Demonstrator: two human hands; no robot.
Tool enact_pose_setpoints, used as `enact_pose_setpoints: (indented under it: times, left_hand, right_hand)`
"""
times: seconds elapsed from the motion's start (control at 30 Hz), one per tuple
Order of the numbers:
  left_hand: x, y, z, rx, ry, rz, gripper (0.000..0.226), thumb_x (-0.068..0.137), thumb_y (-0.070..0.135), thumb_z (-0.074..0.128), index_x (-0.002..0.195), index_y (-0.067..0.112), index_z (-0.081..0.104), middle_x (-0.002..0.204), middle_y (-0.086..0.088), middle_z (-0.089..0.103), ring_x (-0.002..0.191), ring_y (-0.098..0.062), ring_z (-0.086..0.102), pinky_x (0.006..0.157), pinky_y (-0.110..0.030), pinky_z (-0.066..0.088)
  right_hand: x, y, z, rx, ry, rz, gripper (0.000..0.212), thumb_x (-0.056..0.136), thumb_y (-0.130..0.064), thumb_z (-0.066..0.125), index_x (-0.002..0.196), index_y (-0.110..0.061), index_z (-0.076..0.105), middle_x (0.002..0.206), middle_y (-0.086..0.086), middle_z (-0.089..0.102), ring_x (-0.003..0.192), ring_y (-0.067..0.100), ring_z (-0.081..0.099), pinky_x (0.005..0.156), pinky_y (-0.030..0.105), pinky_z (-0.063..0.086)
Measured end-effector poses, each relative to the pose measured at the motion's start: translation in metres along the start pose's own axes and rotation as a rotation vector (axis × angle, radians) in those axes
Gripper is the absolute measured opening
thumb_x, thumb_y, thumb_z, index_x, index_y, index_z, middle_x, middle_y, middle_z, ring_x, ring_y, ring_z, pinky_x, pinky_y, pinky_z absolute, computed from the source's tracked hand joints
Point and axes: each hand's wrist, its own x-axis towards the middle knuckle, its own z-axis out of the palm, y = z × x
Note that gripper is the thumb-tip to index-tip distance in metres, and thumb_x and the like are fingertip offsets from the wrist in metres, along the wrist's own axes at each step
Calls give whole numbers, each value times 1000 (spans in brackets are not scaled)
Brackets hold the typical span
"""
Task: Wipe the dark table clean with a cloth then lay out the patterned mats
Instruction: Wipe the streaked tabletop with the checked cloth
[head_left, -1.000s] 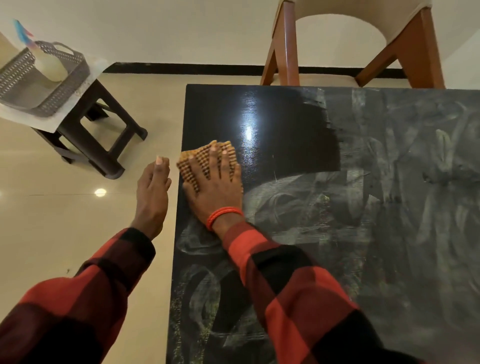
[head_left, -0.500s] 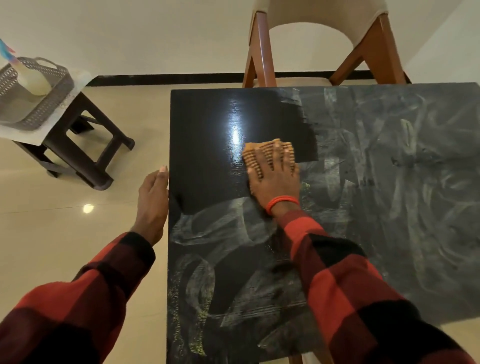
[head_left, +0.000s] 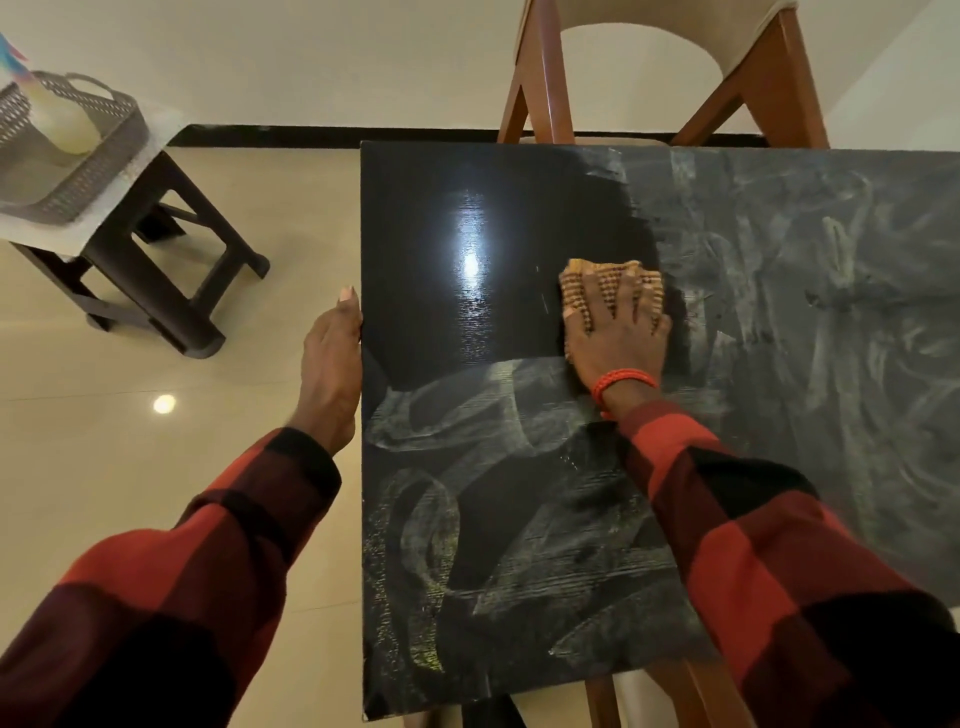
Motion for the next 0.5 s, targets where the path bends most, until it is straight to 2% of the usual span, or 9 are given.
enact_pose_setpoints:
  times: [0.1,0.23,0.27,0.3,0.33,0.37,0.4,0.43,0.5]
  left_hand:
    - [-4,4,0,3,-3,9,36,103,59,31,91,38,57,74,39,64,75,17,63,65,-7,44]
    - [-9,6,-3,16,-50,33,43,105,58,26,95,29,57,74,35,69,73,17,66,60,-4,48]
    - [-10,3,-5,-2,-61,29,47,104,59,27,104,24,59,84,31,72,81,15,67,66,-5,50]
    - [-13,2,-7,-20,-62,26,57,102,62,29,121,17,57,106,24,73,98,9,67,79,-8,50]
    - [-16,0,-8,-35,-50,10,67,101,63,31,138,11,50,128,14,67,113,2,63,92,-14,47]
    - [-21,-1,-10,-40,-31,5,69,101,64,32,143,11,47,136,8,61,117,-3,60,99,-20,44]
    - [-23,-5,-11,-38,-8,23,61,101,63,33,134,16,54,128,12,65,110,0,61,100,-23,43]
    - [-27,-7,-11,-19,1,32,48,102,61,33,115,25,62,108,21,70,98,4,63,97,-23,45]
    - [-34,-11,-9,4,32,23,38,103,60,33,88,33,57,77,31,69,86,7,62,84,-20,45]
  right_hand:
    - [-26,-54,7,-21,47,-148,62,95,-58,30,154,-44,21,167,7,11,151,36,14,116,59,18]
    - [-65,-118,12,43,11,-308,61,94,-60,33,153,-46,25,167,8,13,151,35,15,116,59,14]
    - [-76,-129,14,58,1,-350,61,95,-60,33,153,-45,25,167,8,13,150,36,15,117,59,13]
    - [-87,-136,14,75,-5,-390,61,95,-59,33,153,-44,25,166,9,13,150,36,14,118,60,12]
    - [-99,-142,14,91,-5,-426,60,96,-59,32,154,-44,25,166,9,13,151,36,14,118,60,12]
    - [-109,-145,15,104,-5,-453,60,96,-58,31,154,-43,25,167,9,12,151,36,12,118,59,11]
    - [-117,-147,15,110,-8,-471,60,96,-58,30,154,-44,24,167,9,10,152,35,11,119,59,10]
    - [-123,-146,16,113,-16,-485,60,97,-58,30,154,-44,23,167,8,8,152,35,9,119,59,10]
    - [-126,-143,17,120,-25,-507,59,97,-58,32,154,-44,23,167,8,7,152,34,9,119,58,9]
